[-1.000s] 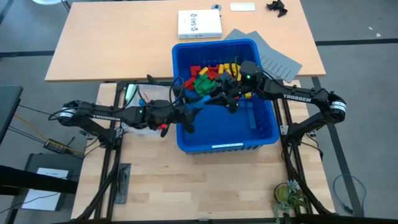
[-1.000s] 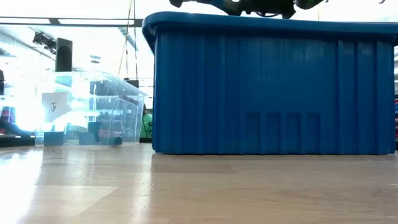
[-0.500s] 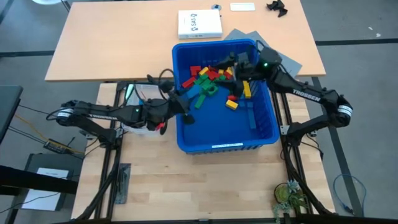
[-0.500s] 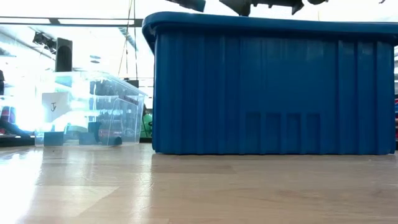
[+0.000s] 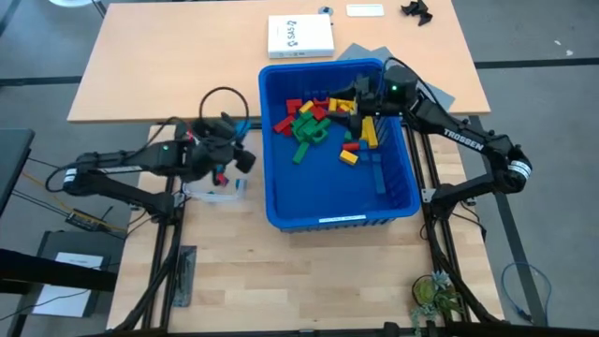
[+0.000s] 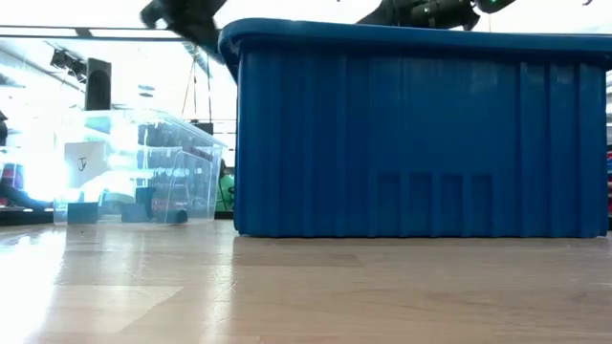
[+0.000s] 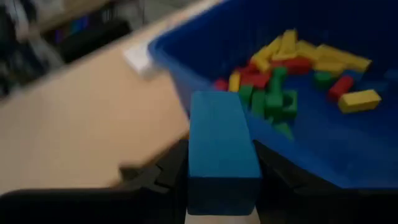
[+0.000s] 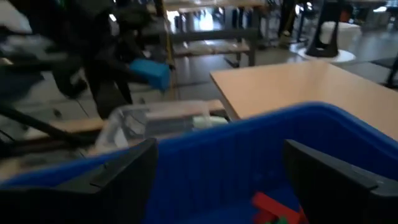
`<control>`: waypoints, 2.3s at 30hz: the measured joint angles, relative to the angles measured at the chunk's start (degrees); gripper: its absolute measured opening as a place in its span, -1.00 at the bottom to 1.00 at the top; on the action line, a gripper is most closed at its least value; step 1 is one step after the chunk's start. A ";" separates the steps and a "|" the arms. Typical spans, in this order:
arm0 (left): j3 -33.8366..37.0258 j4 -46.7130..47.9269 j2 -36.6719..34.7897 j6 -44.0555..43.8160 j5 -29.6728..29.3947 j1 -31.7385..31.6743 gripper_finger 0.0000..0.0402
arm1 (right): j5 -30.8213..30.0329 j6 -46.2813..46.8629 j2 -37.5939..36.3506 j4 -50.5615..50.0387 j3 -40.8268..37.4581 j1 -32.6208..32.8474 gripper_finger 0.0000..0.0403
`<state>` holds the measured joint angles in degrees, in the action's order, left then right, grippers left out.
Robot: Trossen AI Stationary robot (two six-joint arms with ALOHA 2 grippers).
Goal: Sort blocks
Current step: Put the blue block into the transparent bin
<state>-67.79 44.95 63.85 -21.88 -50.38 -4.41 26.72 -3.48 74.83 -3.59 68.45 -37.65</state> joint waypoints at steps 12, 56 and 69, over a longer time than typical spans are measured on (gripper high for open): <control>1.20 26.40 0.35 -19.10 11.85 -7.99 -0.32 | -5.04 -7.12 0.00 -8.24 0.00 2.37 0.60; 4.40 -11.04 2.02 13.89 10.08 -13.49 0.43 | -35.88 -27.64 8.05 -40.91 -7.24 7.55 0.46; 4.42 -10.69 3.30 16.01 10.20 -13.50 0.43 | -39.15 -26.64 23.10 -47.00 -4.71 3.81 0.45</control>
<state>-63.37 34.26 67.16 -5.87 -40.18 -17.91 -12.44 -30.12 97.93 -50.59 63.73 -33.83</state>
